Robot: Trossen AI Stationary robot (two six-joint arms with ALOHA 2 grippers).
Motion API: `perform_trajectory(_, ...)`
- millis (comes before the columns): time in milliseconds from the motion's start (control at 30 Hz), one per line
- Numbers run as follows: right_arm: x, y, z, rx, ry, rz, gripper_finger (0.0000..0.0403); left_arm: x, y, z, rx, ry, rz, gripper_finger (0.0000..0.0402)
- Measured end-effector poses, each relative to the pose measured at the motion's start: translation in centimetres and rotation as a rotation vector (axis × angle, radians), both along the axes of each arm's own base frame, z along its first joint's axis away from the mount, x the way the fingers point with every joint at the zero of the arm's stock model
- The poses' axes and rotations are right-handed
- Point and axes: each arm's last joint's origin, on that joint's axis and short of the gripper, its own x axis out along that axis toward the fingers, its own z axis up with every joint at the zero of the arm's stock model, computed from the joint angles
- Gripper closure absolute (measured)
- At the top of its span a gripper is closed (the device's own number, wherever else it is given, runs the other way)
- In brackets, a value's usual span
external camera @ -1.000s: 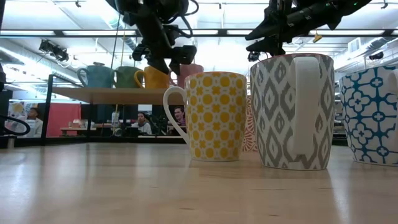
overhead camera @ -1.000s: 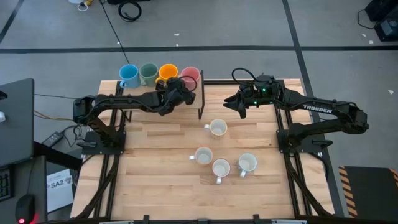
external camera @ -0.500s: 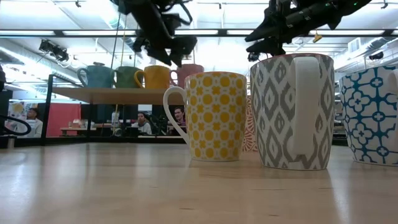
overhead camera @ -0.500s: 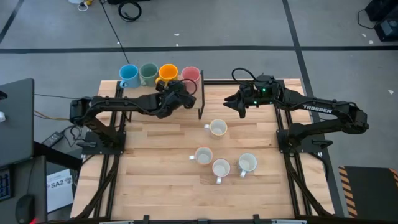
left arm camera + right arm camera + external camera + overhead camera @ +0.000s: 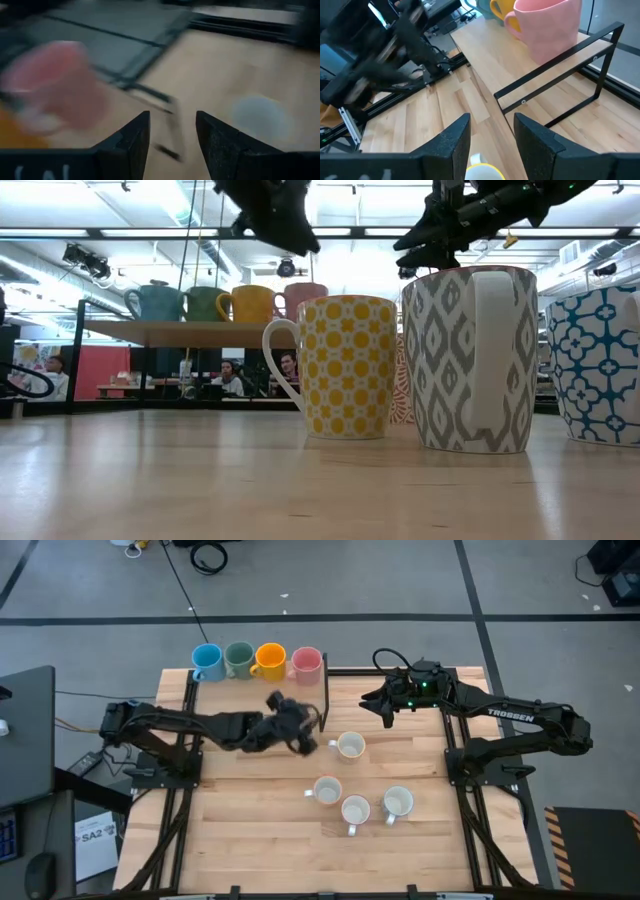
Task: Place coffee mugs
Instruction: Put the yellow patterned mug on the shelf
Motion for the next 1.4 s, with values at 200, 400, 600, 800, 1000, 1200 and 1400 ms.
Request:
perform_trajectory(200, 0.0, 0.0, 0.0, 0.0, 0.0, 0.0, 0.0247, -0.4, -3.7, -0.9, -0.158, 0.109, -0.32, 0.0234)
perform_trajectory(400, 0.0, 0.1, 0.0, -0.009, 0.002, 0.013, 0.0247, -1.7, -6.1, -2.0, -0.224, 0.269, -0.46, 0.0234)
perform_trajectory(600, 0.5, 1.3, 0.0, -0.042, 0.006, 0.071, 0.0247, -2.6, -7.9, -2.5, -0.227, 0.349, -0.516, 0.0235)
perform_trajectory(800, 1.2, 3.6, 0.0, -0.043, 0.004, 0.178, 0.0247, -3.1, -9.9, -2.6, -0.257, 0.353, -0.594, 0.0235)
perform_trajectory(1000, 1.6, 6.0, 0.0, -0.07, 0.011, 0.215, 0.0247, -2.9, -11.7, -3.8, -0.272, 0.379, -0.607, 0.0235)
perform_trajectory(1200, 1.8, 8.0, 0.0, -0.094, 0.015, 0.239, 0.0247, -2.1, -12.7, -5.8, -0.217, 0.434, -0.576, 0.0235)
perform_trajectory(1400, 1.8, 9.3, 0.0, -0.098, 0.014, 0.292, 0.0247, -0.7, -13.0, -7.7, -0.178, 0.423, -0.532, 0.0235)
